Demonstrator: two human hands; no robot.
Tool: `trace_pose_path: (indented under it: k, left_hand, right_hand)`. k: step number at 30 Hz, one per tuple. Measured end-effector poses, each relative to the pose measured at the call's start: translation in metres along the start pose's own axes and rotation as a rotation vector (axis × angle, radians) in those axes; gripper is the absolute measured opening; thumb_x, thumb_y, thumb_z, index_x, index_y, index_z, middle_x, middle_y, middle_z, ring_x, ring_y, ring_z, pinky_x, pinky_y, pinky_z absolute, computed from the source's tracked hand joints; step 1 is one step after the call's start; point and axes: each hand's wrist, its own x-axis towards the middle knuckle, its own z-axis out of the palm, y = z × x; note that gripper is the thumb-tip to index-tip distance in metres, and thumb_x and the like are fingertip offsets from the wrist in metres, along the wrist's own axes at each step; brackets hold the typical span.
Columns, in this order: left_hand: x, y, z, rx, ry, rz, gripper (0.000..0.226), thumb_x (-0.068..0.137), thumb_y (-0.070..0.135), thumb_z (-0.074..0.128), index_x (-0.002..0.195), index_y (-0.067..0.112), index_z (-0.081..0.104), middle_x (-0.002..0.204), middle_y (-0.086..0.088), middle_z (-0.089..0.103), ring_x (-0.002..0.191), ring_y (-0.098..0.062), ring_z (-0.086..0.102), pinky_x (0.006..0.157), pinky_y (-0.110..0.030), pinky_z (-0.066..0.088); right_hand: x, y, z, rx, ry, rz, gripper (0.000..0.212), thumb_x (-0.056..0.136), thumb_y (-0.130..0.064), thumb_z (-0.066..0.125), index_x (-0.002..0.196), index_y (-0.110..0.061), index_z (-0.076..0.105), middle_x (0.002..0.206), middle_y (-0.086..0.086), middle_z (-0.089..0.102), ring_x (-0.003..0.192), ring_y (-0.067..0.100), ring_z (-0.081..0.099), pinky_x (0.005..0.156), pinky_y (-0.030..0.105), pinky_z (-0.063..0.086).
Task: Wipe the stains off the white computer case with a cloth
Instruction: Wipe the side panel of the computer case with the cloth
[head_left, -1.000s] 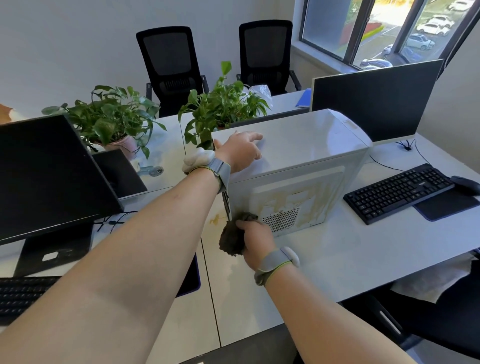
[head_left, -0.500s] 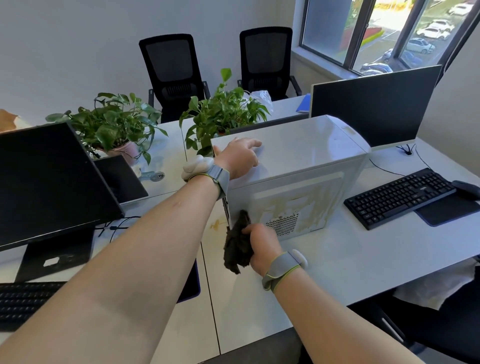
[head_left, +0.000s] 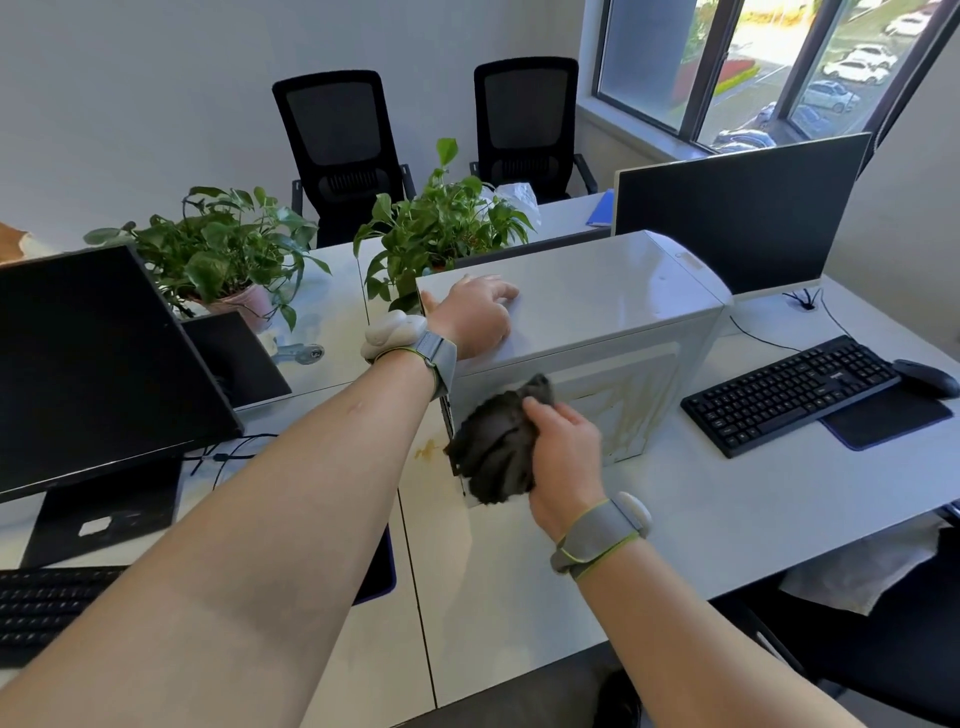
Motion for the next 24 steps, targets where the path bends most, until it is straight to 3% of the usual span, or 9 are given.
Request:
trace_pose_path:
  k: [4, 6, 8, 11, 13, 16, 19, 22, 24]
  left_hand:
    - [0.001, 0.001, 0.004, 0.052, 0.013, 0.003, 0.06, 0.084, 0.009, 0.055, 0.139, 0.034, 0.056, 0.158, 0.014, 0.038, 0.153, -0.02, 0.015, 0.115, -0.071, -0.011]
    - [0.001, 0.001, 0.005, 0.052, 0.016, -0.004, 0.06, 0.084, 0.008, 0.054, 0.137, 0.035, 0.055, 0.158, 0.013, 0.038, 0.154, -0.02, 0.014, 0.115, -0.069, -0.012]
    - [0.0, 0.002, 0.006, 0.048, 0.019, -0.009, 0.058, 0.084, 0.008, 0.053, 0.136, 0.035, 0.056, 0.157, 0.012, 0.038, 0.153, -0.021, 0.014, 0.116, -0.068, -0.013]
    - [0.0, 0.002, 0.006, 0.053, 0.022, -0.01, 0.058, 0.085, 0.009, 0.053, 0.137, 0.035, 0.055, 0.158, 0.012, 0.037, 0.153, -0.021, 0.014, 0.116, -0.068, -0.013]
    - [0.001, 0.001, 0.006, 0.062, 0.023, -0.009, 0.06, 0.085, 0.01, 0.053, 0.139, 0.036, 0.054, 0.159, 0.012, 0.035, 0.154, -0.02, 0.013, 0.116, -0.068, -0.013]
    - [0.001, 0.001, 0.008, 0.073, 0.024, -0.018, 0.06, 0.085, 0.01, 0.053, 0.139, 0.037, 0.053, 0.16, 0.012, 0.034, 0.155, -0.02, 0.01, 0.116, -0.067, -0.014]
    - [0.001, 0.003, 0.009, 0.084, 0.034, -0.017, 0.058, 0.085, 0.008, 0.049, 0.135, 0.036, 0.054, 0.158, 0.012, 0.036, 0.154, -0.019, 0.011, 0.116, -0.068, -0.013]
    - [0.0, 0.004, 0.01, 0.083, 0.044, -0.012, 0.058, 0.083, 0.008, 0.046, 0.133, 0.036, 0.055, 0.157, 0.011, 0.037, 0.153, -0.019, 0.014, 0.116, -0.069, -0.012]
    - [0.001, 0.002, 0.01, 0.086, 0.042, -0.011, 0.059, 0.083, 0.008, 0.046, 0.134, 0.037, 0.054, 0.158, 0.012, 0.036, 0.154, -0.019, 0.013, 0.116, -0.069, -0.012]
  right_hand:
    - [0.019, -0.01, -0.008, 0.001, 0.16, -0.204, 0.017, 0.093, -0.015, 0.065, 0.106, -0.022, 0.074, 0.098, 0.004, 0.073, 0.086, 0.02, 0.069, 0.082, 0.041, 0.06]
    - [0.023, 0.0, 0.001, -0.23, 0.177, -0.298, 0.029, 0.088, -0.023, 0.065, 0.116, -0.029, 0.072, 0.112, 0.001, 0.068, 0.096, 0.018, 0.067, 0.092, 0.042, 0.058]
    - [0.021, 0.015, 0.012, -0.422, 0.18, -0.358, 0.038, 0.087, -0.02, 0.067, 0.124, -0.025, 0.066, 0.12, 0.003, 0.058, 0.104, 0.021, 0.062, 0.098, 0.043, 0.053]
    - [0.019, 0.029, 0.016, -0.409, 0.073, -0.293, 0.039, 0.086, -0.01, 0.07, 0.116, -0.028, 0.054, 0.113, 0.001, 0.063, 0.103, 0.019, 0.063, 0.095, 0.047, 0.056]
    - [0.019, 0.025, 0.009, -0.389, -0.012, -0.208, 0.036, 0.085, -0.007, 0.072, 0.107, -0.03, 0.057, 0.105, 0.0, 0.068, 0.096, 0.02, 0.068, 0.087, 0.049, 0.061]
    - [0.024, 0.006, -0.01, -0.273, 0.102, -0.289, 0.03, 0.084, -0.003, 0.069, 0.1, -0.027, 0.063, 0.093, 0.003, 0.071, 0.087, 0.024, 0.07, 0.079, 0.044, 0.062]
    - [0.036, -0.009, -0.019, -0.133, 0.35, -0.308, 0.028, 0.09, -0.012, 0.067, 0.112, -0.027, 0.057, 0.099, -0.001, 0.068, 0.09, 0.02, 0.068, 0.082, 0.039, 0.059]
    - [0.035, -0.001, -0.006, -0.208, 0.271, -0.206, 0.049, 0.088, -0.015, 0.07, 0.13, -0.026, 0.048, 0.113, 0.004, 0.063, 0.097, 0.021, 0.066, 0.084, 0.041, 0.06]
    - [0.031, 0.009, 0.002, -0.368, 0.167, -0.159, 0.058, 0.084, -0.01, 0.07, 0.132, -0.028, 0.043, 0.116, 0.003, 0.059, 0.099, 0.023, 0.064, 0.085, 0.044, 0.06]
